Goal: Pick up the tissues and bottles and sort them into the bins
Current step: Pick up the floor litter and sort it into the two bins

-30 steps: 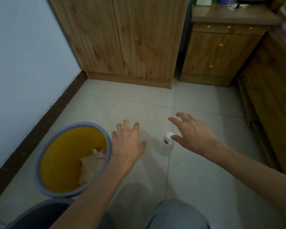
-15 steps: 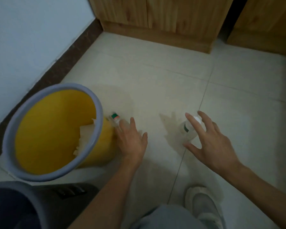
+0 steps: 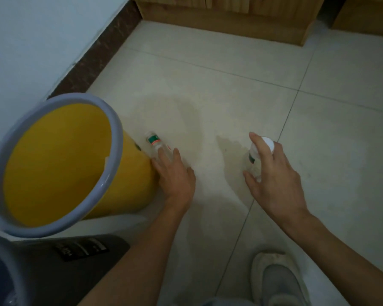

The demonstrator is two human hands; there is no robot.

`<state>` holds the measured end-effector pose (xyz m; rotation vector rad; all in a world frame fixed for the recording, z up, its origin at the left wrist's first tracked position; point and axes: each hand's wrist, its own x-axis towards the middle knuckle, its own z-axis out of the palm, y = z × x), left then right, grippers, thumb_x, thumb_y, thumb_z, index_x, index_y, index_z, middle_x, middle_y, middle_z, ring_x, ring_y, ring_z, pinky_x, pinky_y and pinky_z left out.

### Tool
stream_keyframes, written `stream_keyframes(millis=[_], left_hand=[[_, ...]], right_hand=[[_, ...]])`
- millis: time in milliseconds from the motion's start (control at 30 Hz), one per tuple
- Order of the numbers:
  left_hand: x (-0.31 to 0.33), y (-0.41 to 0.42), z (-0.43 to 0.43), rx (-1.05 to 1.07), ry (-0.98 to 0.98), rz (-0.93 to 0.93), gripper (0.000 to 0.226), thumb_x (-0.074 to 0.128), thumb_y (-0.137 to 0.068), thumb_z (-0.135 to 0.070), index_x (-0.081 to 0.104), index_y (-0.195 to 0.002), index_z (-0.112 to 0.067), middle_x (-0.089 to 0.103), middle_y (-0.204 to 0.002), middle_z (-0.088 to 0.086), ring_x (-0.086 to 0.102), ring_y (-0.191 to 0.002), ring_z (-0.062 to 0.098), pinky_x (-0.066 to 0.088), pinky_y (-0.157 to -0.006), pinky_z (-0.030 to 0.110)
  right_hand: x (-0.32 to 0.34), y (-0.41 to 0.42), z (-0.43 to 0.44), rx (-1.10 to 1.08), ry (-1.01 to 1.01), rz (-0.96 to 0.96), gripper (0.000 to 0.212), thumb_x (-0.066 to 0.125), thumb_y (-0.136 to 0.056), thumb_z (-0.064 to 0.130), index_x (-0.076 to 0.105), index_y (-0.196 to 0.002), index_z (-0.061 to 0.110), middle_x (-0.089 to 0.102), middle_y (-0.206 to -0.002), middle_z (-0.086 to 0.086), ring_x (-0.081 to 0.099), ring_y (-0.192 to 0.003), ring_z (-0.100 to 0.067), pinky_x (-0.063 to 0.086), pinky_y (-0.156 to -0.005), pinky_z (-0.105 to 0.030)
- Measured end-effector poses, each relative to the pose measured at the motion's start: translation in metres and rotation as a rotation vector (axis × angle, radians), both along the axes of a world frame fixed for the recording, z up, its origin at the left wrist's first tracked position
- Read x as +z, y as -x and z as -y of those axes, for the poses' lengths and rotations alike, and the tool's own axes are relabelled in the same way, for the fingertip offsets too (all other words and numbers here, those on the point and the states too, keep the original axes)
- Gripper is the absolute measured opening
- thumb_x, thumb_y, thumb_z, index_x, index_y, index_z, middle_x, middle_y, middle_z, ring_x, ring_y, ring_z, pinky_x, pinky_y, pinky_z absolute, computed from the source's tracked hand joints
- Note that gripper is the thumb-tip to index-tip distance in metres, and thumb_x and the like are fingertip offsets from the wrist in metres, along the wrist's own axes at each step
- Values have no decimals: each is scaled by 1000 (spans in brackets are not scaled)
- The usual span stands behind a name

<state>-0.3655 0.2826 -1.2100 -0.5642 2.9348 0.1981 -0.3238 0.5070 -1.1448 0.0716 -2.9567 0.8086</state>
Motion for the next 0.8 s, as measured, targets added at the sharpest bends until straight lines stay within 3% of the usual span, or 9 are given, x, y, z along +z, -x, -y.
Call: stream_keyframes(millis=[133,267,500,633,700,800], left_hand=[[4,-9,-3,-33,-53,-91,75,71,-87,-25,43,-156,-19,29,-161,8,35,-137,37,54,-98,50],[16,-15,-15,-103,-138,-174,78,68,-85,-14,40,-158,-19,32,-158,11,33,-134,31,41,-113,45],[92,-14,-32,-167,-322,-274,66,69,-93,-21,47,-155,-19,32,-164,9,27,-150,28,30,-122,36],[167,-22,-39,-119,-378,-376,66,69,-97,-23,44,-158,-21,31,-165,3,24,-151,21,16,-116,19],[207,-33,-36,-77,-427,-438,67,70,-97,-24,43,-158,-25,30,-166,0,25,-152,20,24,-119,24],[263,-56,-21,-47,-480,-526,69,72,-95,-25,42,-158,-29,33,-164,-1,31,-150,22,42,-118,40]], right_hand=[[7,0,6,-7,31,9,98,82,-87,21,18,-158,38,47,-137,-12,64,-103,-34,61,-72,-44],[18,-2,6,-10,93,8,97,81,-87,23,18,-158,40,44,-137,-7,68,-86,-28,59,-73,-41],[75,13,6,-33,165,-56,100,85,-83,23,22,-158,40,49,-139,-11,69,-88,-35,62,-75,-48],[146,24,4,12,142,-101,99,87,-83,24,23,-158,40,51,-140,-11,66,-79,-27,61,-74,-48],[188,28,7,48,113,-130,95,84,-86,26,24,-157,41,52,-140,-11,67,-79,-27,61,-75,-50],[252,33,18,99,54,-172,91,82,-87,28,24,-156,41,51,-143,-13,68,-96,-35,61,-79,-55]])
